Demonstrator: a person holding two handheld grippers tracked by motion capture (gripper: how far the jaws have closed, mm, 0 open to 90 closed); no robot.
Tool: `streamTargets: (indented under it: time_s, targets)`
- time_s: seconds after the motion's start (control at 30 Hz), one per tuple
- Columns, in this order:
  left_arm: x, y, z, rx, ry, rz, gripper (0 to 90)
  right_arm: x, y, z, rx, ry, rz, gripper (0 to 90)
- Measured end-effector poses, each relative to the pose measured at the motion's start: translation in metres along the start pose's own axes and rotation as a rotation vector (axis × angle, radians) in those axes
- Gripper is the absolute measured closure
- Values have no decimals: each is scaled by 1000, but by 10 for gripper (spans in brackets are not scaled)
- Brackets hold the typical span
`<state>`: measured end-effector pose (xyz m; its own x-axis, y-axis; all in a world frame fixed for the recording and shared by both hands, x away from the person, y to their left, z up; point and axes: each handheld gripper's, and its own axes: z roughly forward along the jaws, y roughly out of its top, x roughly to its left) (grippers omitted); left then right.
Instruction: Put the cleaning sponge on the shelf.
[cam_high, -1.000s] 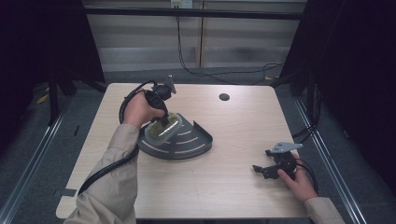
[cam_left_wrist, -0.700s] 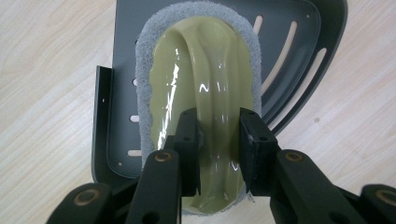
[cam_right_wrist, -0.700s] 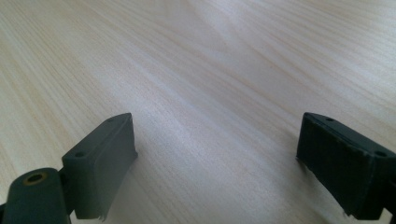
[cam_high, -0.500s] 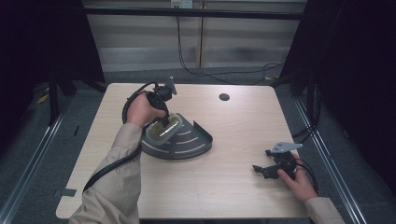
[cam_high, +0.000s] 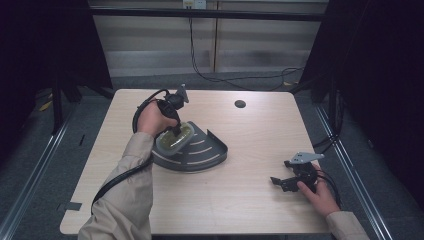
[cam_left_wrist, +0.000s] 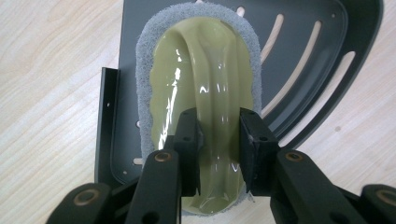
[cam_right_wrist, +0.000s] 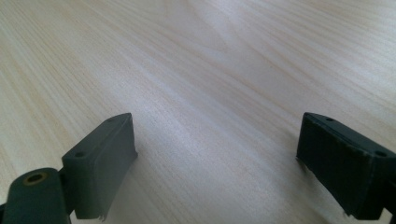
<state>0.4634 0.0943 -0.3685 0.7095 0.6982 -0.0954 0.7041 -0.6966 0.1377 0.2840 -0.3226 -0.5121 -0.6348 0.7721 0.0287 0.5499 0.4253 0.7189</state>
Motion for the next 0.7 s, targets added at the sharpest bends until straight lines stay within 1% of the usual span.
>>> streamTargets:
  time_s: [0.07, 0.1, 0.17, 0.2, 0.3, 0.37, 0.5, 0.53, 0.57, 0.6, 0.67, 0.7]
  targets:
    - [0, 0, 1, -1, -1, -4, 711, 0, 0, 0, 0, -1, 0, 109]
    - [2, 0, 2, 3, 4, 6, 711, 0, 0, 0, 1, -1, 0, 110]
    - [4, -1, 5, 3, 4, 4, 711, 0, 0, 0, 1, 1, 1, 109]
    - [4, -2, 6, 3, 0, -4, 711, 0, 0, 0, 1, 0, 1, 109]
    - [8, -3, 9, 9, 1, 10, 711, 0, 0, 0, 1, 0, 1, 110]
    - [9, -4, 11, 2, 5, 9, 710, 0, 0, 0, 1, 0, -1, 109]
    - [12, -5, 14, 5, 7, 10, 710, 0, 0, 0, 1, 0, 1, 109]
    - [13, -5, 15, 0, 4, 7, 710, 0, 0, 0, 1, 0, 0, 109]
    - [14, -6, 16, 4, 4, 10, 710, 0, 0, 0, 1, 0, -1, 109]
    - [15, -7, 17, -5, 0, 4, 711, 0, 0, 0, 2, -1, 1, 109]
    - [16, -8, 18, -1, -1, 1, 710, 0, 0, 0, 1, 0, 0, 110]
    - [18, -8, 19, 2, -3, 9, 711, 0, 0, 0, 0, -1, 0, 109]
